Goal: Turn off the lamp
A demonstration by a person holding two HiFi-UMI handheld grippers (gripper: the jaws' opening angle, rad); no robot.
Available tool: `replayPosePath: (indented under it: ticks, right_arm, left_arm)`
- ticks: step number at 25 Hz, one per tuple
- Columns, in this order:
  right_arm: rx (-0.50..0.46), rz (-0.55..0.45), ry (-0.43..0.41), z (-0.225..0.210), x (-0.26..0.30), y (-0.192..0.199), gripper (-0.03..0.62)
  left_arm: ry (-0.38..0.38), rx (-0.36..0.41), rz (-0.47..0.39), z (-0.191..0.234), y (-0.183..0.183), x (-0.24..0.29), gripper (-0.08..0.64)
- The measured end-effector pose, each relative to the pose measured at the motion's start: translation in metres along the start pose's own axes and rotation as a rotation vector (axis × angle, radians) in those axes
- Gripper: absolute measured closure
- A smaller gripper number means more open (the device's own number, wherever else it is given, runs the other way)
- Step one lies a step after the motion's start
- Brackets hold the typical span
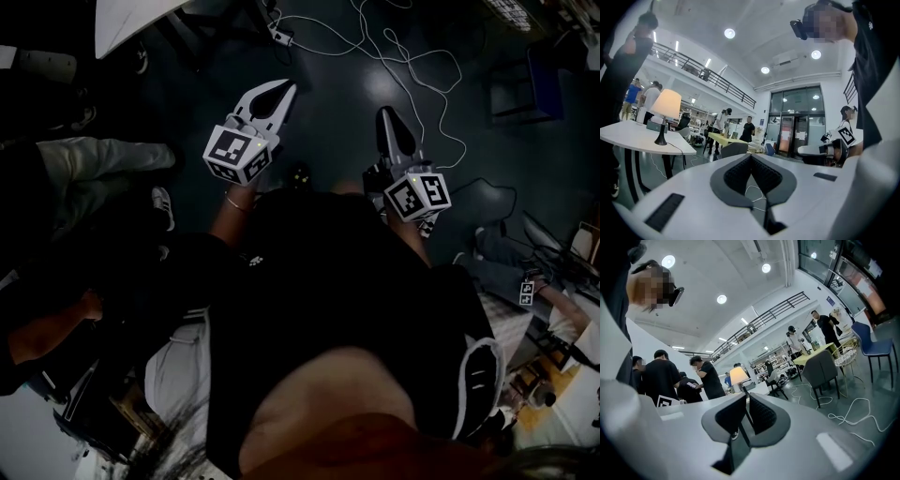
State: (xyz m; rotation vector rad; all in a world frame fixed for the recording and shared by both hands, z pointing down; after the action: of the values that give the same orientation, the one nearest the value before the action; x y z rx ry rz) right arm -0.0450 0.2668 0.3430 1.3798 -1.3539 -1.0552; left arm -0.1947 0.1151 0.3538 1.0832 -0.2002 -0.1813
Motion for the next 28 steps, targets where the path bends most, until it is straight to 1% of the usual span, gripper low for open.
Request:
replayPosePath:
  ticks: [5, 8, 11, 16, 21, 24, 28]
  right_arm:
    - [-0.006, 0.017, 0.009, -0.005, 0.005, -0.001, 0.592]
    - [-0.005, 0.018, -0.005, -0.015, 0.016, -0.003, 0.592]
    - [0.005, 0.026, -0.041, -0.021, 0.030, -0.004, 0.592]
    - [0.020, 0.035, -0.125, -0.038, 0.062, -0.008, 0.592]
    - [0.038, 0.054, -0.187, -0.066, 0.097, -0.007, 0.592]
    - [0.047, 0.051, -0.213, -0.090, 0.115, -0.009, 0.592]
    - [0.043, 0.041, -0.228, -0.129, 0.131, -0.021, 0.592]
  left_arm:
    - [-0.007, -0.003, -0.006, 0.008, -0.005, 0.004, 0.554]
    - [-0.030, -0.008, -0.022, 0.014, -0.009, 0.008, 0.554]
    - [-0.080, -0.014, -0.033, 0.022, -0.010, 0.006, 0.554]
    - [-0.182, -0.009, -0.043, 0.035, -0.017, 0.010, 0.554]
    - [-0.251, -0.013, -0.058, 0.044, -0.023, 0.031, 0.554]
    - [-0.294, -0.028, -0.069, 0.052, -0.029, 0.051, 0.554]
    - [-0.317, -0.019, -0.080, 0.055, -0.038, 0.088, 0.554]
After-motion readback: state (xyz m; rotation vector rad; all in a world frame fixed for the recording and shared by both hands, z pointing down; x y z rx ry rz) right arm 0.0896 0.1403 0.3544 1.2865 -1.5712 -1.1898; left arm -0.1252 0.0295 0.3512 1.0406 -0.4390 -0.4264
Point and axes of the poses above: the fingertips, and each gripper's own axes: x forward along the fingers, z to its left, y out of its underside, the point moved 4 cm from there along -x, backward along the fingers, and after that the axes turned 14 degrees about -x, right-handed, at the moved point
